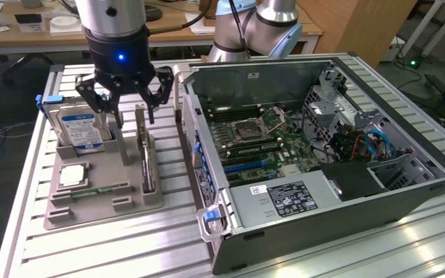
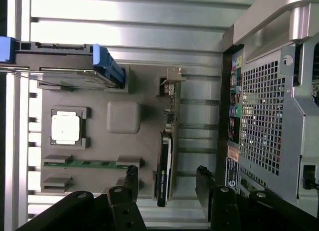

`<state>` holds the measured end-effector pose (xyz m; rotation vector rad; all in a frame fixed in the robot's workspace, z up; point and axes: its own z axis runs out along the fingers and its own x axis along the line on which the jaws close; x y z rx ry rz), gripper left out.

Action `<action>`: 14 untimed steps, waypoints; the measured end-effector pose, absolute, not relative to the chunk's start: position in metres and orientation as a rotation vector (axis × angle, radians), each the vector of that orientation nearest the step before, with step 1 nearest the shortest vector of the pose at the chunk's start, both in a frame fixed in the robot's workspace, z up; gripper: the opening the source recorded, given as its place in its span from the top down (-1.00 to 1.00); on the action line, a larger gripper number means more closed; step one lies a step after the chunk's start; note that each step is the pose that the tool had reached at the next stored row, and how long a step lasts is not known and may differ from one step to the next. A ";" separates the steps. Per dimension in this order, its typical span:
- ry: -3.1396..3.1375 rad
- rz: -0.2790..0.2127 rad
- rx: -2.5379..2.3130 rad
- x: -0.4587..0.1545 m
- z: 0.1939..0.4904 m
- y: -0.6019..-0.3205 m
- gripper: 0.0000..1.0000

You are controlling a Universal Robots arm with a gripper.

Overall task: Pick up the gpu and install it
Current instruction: 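Pick up the gpu and move the gpu toward the slot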

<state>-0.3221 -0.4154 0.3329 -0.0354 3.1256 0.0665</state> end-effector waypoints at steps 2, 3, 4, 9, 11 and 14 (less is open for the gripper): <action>3.126 0.066 -0.035 -0.322 0.332 -0.415 -0.18; 3.126 0.066 -0.035 -0.322 0.332 -0.415 -0.18; 3.126 0.066 -0.035 -0.322 0.331 -0.415 -0.18; 3.126 0.067 -0.035 -0.321 0.330 -0.415 -0.18; 3.126 0.066 -0.035 -0.321 0.330 -0.415 -0.18; 3.126 0.066 -0.035 -0.320 0.330 -0.416 -0.18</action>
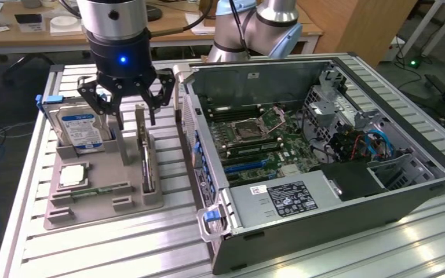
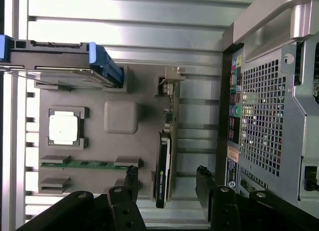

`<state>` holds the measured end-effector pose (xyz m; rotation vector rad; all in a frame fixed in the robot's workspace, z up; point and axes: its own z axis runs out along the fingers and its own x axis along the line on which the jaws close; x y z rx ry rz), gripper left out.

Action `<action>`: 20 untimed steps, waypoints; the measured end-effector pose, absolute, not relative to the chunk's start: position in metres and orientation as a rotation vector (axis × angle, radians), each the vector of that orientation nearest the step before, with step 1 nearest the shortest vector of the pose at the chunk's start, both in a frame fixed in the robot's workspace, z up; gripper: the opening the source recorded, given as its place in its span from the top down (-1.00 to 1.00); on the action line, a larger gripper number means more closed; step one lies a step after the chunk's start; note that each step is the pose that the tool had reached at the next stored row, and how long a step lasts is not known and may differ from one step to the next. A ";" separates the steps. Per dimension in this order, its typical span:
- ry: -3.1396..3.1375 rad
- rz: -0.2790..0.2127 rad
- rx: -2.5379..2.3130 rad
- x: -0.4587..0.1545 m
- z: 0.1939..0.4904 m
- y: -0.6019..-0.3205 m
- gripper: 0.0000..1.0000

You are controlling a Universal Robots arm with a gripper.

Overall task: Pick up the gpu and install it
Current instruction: 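Pick up the gpu and move the gpu toward the slot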

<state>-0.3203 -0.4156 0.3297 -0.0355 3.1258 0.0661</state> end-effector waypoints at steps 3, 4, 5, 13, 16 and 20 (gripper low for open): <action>3.126 0.066 -0.036 -0.320 0.329 -0.417 -0.18; 3.126 0.066 -0.035 -0.320 0.329 -0.417 -0.18; 3.126 0.066 -0.035 -0.320 0.329 -0.417 -0.18; 3.126 0.066 -0.035 -0.320 0.328 -0.418 -0.18; 3.126 0.066 -0.035 -0.320 0.327 -0.418 -0.18; 3.126 0.066 -0.035 -0.320 0.326 -0.419 -0.18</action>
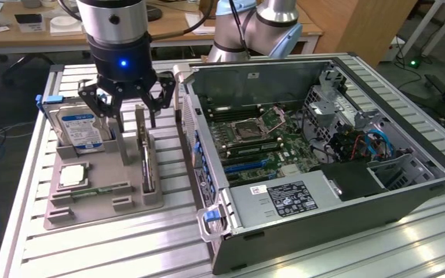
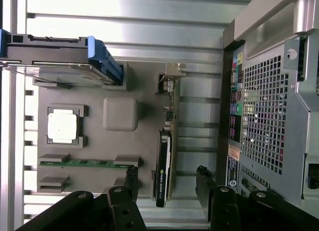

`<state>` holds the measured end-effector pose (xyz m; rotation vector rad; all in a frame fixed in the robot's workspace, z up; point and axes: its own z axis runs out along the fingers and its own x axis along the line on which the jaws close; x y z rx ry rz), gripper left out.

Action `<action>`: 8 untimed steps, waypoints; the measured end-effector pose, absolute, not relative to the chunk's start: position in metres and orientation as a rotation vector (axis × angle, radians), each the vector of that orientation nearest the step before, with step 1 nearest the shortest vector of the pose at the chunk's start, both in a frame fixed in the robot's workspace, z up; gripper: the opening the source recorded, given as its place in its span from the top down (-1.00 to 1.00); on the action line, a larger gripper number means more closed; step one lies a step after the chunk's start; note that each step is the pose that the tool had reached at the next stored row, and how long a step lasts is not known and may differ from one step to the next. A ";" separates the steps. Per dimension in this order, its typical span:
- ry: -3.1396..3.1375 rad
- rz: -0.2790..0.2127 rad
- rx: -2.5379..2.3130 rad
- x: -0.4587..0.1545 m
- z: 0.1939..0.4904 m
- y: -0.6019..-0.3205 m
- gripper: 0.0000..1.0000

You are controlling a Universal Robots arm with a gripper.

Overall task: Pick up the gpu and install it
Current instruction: 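Pick up the gpu and move the gpu toward the slot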

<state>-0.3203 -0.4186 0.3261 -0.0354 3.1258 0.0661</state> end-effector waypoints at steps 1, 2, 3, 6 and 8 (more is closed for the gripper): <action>3.126 0.066 -0.035 -0.320 0.326 -0.419 -0.18; 3.126 0.066 -0.035 -0.320 0.326 -0.419 -0.18; 3.126 0.066 -0.035 -0.320 0.326 -0.419 -0.18; 3.126 0.066 -0.035 -0.320 0.325 -0.419 -0.18; 3.126 0.066 -0.035 -0.320 0.325 -0.419 -0.18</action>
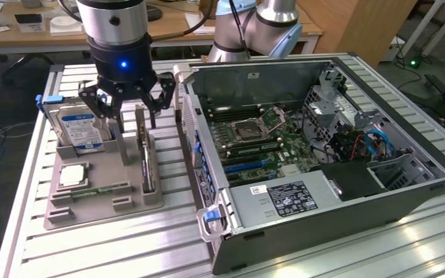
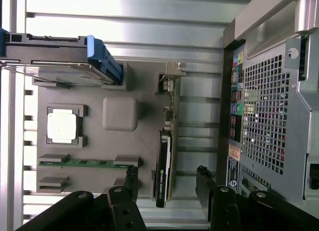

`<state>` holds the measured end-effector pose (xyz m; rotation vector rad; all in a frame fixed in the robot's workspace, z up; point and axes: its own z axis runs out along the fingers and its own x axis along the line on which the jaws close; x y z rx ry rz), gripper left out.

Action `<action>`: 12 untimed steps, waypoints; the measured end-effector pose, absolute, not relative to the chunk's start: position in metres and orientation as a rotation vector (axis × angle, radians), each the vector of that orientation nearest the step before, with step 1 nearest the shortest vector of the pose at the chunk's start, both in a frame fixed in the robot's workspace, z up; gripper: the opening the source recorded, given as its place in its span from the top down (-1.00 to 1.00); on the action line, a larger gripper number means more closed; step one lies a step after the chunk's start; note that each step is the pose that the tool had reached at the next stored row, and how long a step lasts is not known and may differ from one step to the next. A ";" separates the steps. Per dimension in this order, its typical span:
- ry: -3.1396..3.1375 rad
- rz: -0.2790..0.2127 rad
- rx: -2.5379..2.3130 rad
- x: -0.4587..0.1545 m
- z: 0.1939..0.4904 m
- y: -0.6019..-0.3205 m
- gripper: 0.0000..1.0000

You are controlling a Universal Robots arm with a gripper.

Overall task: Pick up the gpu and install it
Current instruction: 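Pick up the gpu and move the gpu toward the slot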

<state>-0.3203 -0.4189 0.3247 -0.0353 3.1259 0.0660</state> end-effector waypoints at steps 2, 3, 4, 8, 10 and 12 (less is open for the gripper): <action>3.126 0.066 -0.035 -0.320 0.324 -0.419 -0.18; 3.126 0.066 -0.035 -0.320 0.324 -0.419 -0.18; 3.126 0.066 -0.035 -0.320 0.324 -0.419 -0.18; 3.126 0.066 -0.035 -0.320 0.323 -0.419 -0.18; 3.126 0.066 -0.035 -0.320 0.323 -0.419 -0.18; 3.126 0.066 -0.035 -0.320 0.323 -0.419 -0.18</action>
